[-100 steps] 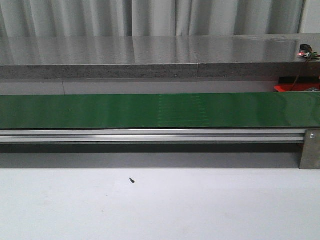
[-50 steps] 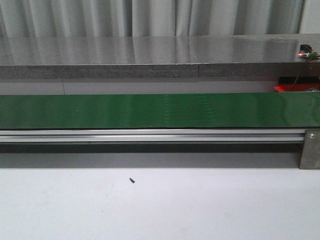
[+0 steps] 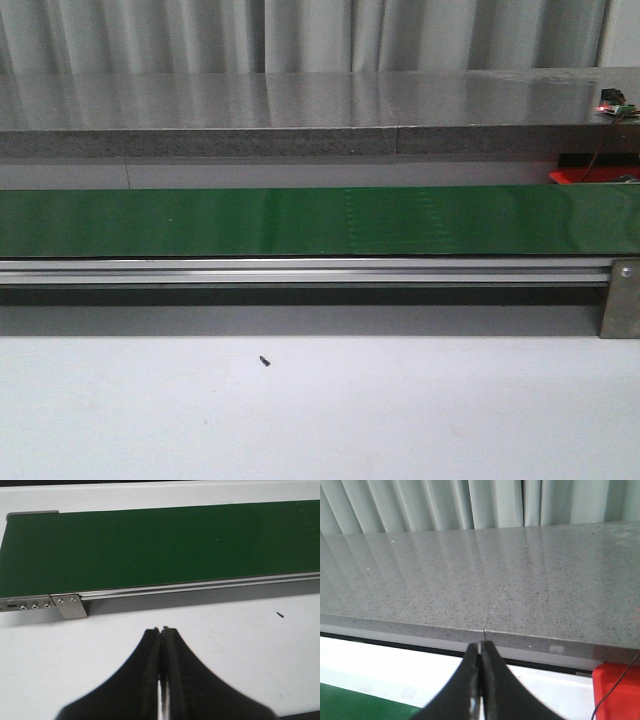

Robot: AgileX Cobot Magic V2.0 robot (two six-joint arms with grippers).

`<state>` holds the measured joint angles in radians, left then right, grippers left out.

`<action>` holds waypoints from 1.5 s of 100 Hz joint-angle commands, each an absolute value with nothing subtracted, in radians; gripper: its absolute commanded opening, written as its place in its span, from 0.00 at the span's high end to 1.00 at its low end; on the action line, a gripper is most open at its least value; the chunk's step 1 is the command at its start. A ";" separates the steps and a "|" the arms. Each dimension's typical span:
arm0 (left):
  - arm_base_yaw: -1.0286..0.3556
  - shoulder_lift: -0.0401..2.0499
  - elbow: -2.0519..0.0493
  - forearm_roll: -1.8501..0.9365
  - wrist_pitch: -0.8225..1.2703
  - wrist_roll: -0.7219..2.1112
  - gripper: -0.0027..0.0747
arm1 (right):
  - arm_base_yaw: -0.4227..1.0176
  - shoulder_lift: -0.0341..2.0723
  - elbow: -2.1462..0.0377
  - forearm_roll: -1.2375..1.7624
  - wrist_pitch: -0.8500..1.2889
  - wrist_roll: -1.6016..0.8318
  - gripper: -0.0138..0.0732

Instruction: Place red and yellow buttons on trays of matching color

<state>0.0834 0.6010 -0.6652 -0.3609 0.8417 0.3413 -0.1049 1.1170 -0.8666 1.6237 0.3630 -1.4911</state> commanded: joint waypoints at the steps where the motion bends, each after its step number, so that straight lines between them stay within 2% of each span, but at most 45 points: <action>1: 0.077 0.604 -0.689 -0.390 0.774 0.338 0.99 | -0.105 1.092 -0.893 1.648 0.395 -1.490 0.91; 10: 0.077 0.604 -0.689 -0.390 0.774 0.338 0.99 | -0.105 1.078 -0.893 1.481 0.396 -1.358 0.91; 29: 0.077 0.604 -0.689 -0.390 0.774 0.338 0.99 | -0.105 1.033 -0.893 0.989 0.387 -0.859 0.91; 48: 0.077 0.604 -0.689 -0.390 0.774 0.338 0.99 | -0.076 0.978 -0.890 0.709 0.320 -0.624 0.91; 72: 0.077 0.604 -0.689 -0.390 0.774 0.338 0.99 | 0.090 0.900 -0.763 0.248 -0.054 -0.187 0.91; 82: 0.077 0.604 -0.689 -0.390 0.774 0.338 0.99 | 0.115 0.874 -0.686 0.079 -0.199 -0.030 0.91; 99: 0.077 0.604 -0.689 -0.390 0.774 0.338 0.99 | 0.108 0.778 -0.563 0.025 -0.292 0.017 0.91; 150: 0.077 0.604 -0.689 -0.390 0.774 0.338 0.99 | -0.075 0.373 -0.156 -0.039 -0.267 0.073 0.91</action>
